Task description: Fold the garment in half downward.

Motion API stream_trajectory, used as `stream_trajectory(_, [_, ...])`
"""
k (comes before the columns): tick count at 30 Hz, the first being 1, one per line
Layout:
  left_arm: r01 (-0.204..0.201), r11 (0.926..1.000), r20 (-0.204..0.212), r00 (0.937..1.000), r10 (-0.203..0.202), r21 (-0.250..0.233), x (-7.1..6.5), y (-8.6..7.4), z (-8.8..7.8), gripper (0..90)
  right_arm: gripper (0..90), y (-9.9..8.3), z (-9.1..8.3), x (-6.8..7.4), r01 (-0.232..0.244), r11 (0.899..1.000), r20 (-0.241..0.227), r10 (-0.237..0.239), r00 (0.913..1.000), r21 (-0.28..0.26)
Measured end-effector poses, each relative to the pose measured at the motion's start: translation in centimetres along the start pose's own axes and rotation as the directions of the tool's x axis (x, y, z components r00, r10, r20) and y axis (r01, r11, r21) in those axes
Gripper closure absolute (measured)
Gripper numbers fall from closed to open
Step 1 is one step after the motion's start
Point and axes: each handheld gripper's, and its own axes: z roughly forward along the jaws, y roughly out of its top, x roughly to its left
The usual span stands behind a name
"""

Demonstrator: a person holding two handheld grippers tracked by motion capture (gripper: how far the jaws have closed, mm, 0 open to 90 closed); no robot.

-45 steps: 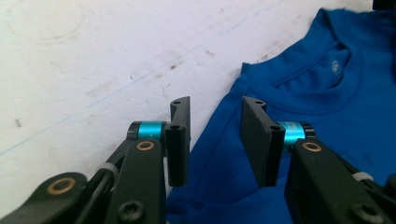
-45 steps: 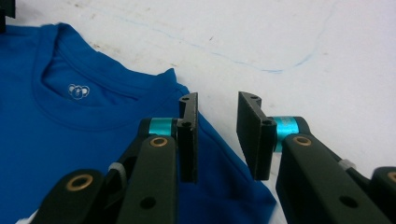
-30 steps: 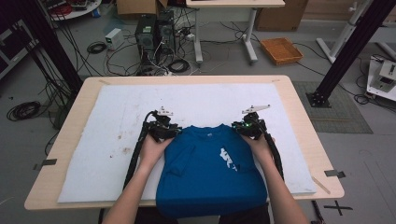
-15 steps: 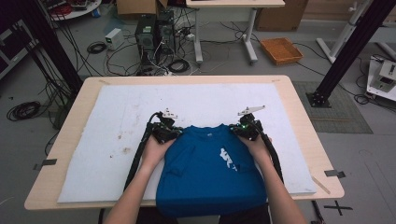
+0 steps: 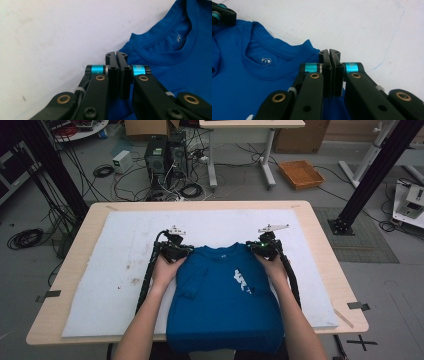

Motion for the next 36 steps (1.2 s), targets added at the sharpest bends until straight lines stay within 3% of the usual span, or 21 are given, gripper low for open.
stream_trajectory(8, [-0.071,0.9955,0.017,0.9973,0.072,-0.064,-1.5,0.5,-2.6,88.3,89.6,0.2,-2.3,0.9,0.027,0.998,-0.005,-0.027,0.9996,-0.063])
stream_trajectory(16, [-0.154,0.9817,0.036,0.9867,0.159,-0.113,-4.4,-0.7,-6.0,88.2,89.6,-1.1,-6.3,3.0,0.058,0.988,-0.029,-0.063,0.9976,-0.142])
stream_trajectory(18, [-0.167,0.9787,0.043,0.9839,0.173,-0.119,-5.1,-1.2,-6.7,88.3,89.5,-1.7,-7.3,3.8,0.084,0.984,-0.033,-0.09,0.9954,-0.154])
stream_trajectory(23, [-0.222,0.9666,0.047,0.9721,0.23,-0.127,-7.0,-3.0,-8.5,88.3,89.6,-4.1,-9.5,5.6,0.131,0.976,-0.037,-0.139,0.9896,-0.174])
stream_trajectory(31, [-0.276,0.9506,0.073,0.9548,0.288,-0.142,-10.1,-6.9,-10.6,88.3,89.5,-8.5,-12.1,7.2,0.147,0.972,-0.057,-0.159,0.9856,-0.181])
stream_trajectory(36, [-0.325,0.9373,0.096,0.9363,0.338,-0.124,-11.9,-8.9,-11.5,88.2,89.5,-10.4,-13.3,8.4,0.184,0.97,-0.05,-0.195,0.9796,-0.16])
